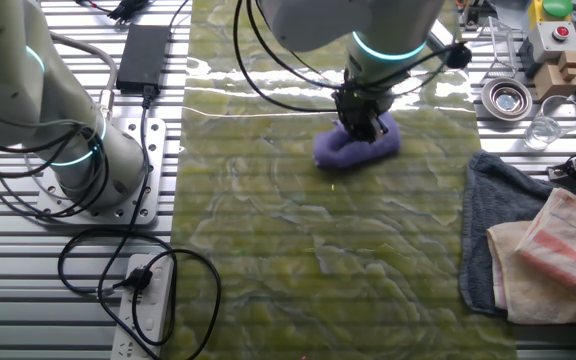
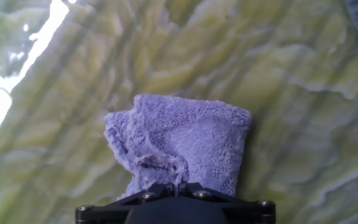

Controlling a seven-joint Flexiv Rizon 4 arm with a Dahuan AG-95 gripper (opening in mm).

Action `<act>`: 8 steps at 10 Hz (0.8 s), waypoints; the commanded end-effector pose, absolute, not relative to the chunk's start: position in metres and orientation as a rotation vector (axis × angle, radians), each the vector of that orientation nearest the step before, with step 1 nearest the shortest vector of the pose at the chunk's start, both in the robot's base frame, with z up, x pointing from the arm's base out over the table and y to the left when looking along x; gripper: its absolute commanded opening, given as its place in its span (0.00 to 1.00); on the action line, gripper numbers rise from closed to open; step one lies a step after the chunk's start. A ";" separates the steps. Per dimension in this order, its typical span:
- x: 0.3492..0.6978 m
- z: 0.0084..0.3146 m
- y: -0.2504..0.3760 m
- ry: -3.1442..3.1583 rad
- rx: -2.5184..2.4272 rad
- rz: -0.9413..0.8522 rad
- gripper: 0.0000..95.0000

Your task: Clean the table with a cloth

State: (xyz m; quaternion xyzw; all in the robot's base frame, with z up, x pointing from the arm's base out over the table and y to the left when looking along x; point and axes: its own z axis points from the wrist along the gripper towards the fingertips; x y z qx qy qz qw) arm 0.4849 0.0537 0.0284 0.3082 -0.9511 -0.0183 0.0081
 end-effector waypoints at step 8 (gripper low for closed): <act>0.484 0.027 0.024 -2.893 1.170 -0.014 0.00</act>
